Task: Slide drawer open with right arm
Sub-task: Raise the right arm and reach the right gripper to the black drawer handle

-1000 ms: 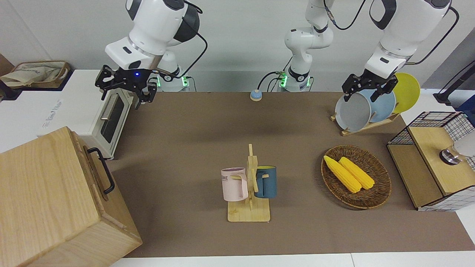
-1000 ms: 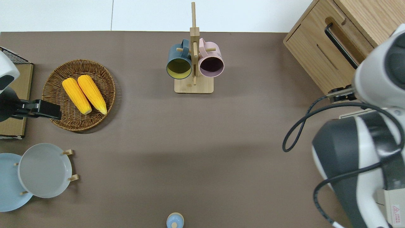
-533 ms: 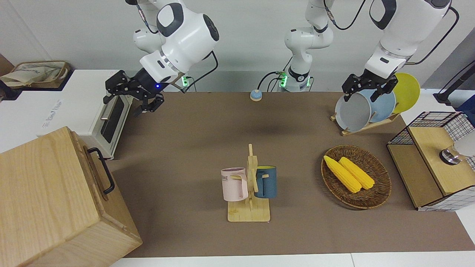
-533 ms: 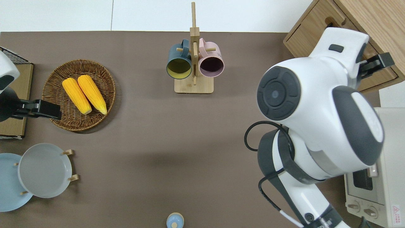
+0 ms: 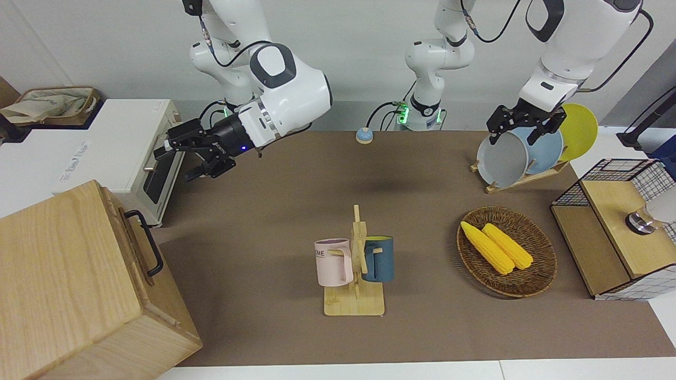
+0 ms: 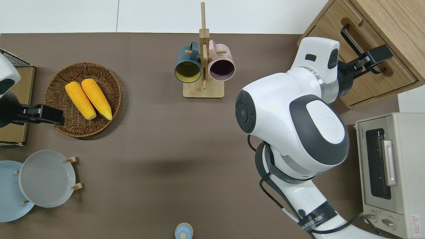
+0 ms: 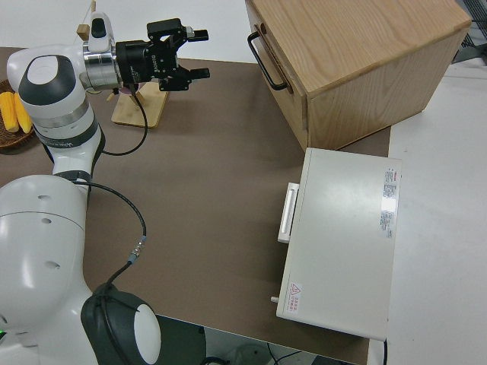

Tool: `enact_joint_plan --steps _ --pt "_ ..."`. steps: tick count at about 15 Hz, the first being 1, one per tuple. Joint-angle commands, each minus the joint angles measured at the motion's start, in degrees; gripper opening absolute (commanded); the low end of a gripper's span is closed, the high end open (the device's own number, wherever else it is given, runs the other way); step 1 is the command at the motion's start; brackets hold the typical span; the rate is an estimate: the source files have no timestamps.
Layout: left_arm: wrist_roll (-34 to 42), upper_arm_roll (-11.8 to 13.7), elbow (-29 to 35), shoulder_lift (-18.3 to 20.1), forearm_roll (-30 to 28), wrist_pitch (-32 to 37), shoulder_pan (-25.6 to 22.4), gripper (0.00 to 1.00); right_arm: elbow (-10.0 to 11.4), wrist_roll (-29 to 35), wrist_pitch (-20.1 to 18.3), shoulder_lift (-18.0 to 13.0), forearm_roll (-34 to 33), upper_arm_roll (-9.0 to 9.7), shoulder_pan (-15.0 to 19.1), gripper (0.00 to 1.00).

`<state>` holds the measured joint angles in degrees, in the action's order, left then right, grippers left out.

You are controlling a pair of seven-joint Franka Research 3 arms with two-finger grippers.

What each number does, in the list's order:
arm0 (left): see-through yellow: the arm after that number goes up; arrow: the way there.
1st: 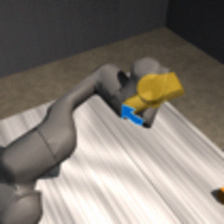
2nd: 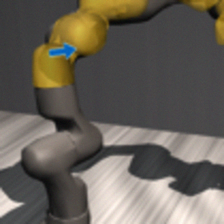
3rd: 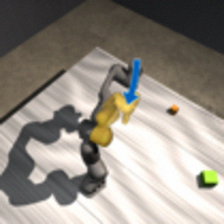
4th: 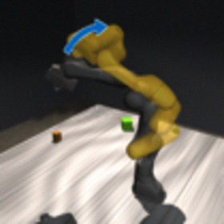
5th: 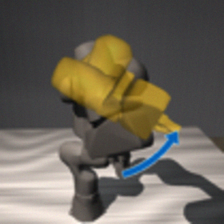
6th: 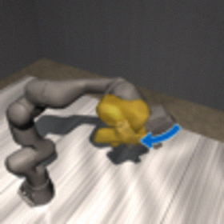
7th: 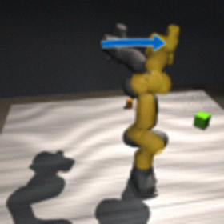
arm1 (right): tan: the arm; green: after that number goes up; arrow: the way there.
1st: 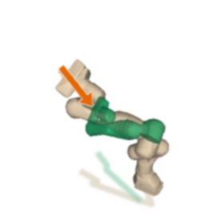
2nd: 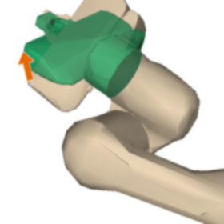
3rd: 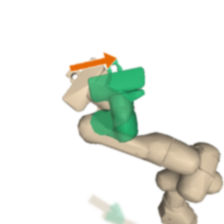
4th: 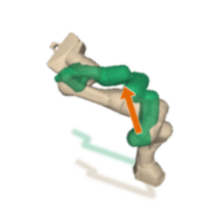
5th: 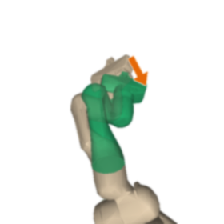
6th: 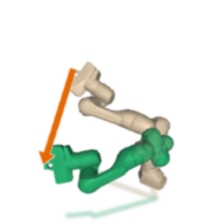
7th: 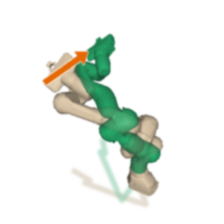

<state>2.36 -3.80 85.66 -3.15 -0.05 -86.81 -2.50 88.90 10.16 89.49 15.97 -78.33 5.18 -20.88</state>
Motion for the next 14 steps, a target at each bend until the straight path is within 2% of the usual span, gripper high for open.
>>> enact_joint_plan --steps 1,4,7,11,14 --pt "-0.6 0.0 -0.5 0.3 1.0 1.0 0.4 0.99 2.0 4.7 3.0 0.9 -5.0 0.09 0.2 0.985" --pt "-0.6 0.0 -0.6 0.3 1.0 1.0 0.4 0.99 2.9 9.2 8.2 3.2 -8.8 -0.43 1.3 0.985" --pt "-0.6 0.0 -0.5 0.3 1.0 1.0 0.4 0.99 2.9 15.2 8.8 7.0 -14.5 -0.7 1.9 0.985" --pt "-0.6 0.0 -0.5 0.3 1.0 1.0 0.4 0.99 2.8 18.1 12.5 8.6 -17.6 -0.7 4.8 0.983" --pt "-0.6 0.0 -0.6 0.3 1.0 1.0 0.4 0.99 2.7 21.9 12.6 10.4 -18.6 -0.7 5.8 0.983"
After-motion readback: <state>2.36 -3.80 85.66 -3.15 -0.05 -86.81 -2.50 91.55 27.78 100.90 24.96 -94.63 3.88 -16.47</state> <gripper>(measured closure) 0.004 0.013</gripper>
